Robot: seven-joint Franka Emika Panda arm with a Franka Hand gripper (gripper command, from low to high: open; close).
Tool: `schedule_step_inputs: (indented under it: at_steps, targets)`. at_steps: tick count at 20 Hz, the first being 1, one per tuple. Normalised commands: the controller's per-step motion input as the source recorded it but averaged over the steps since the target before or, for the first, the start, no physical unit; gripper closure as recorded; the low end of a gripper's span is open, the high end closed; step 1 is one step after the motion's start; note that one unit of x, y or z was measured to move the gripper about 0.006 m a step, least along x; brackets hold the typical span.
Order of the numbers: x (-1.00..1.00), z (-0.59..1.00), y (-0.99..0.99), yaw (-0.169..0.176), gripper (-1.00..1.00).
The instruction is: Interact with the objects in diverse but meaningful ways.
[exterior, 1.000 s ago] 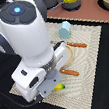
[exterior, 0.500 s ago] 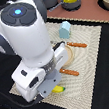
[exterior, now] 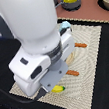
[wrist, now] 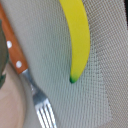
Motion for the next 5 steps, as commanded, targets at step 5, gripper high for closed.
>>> schedule_step_inputs:
  at_steps: [5]
  targets:
    - [0.03,0.1,0.28,0.03,-1.0]
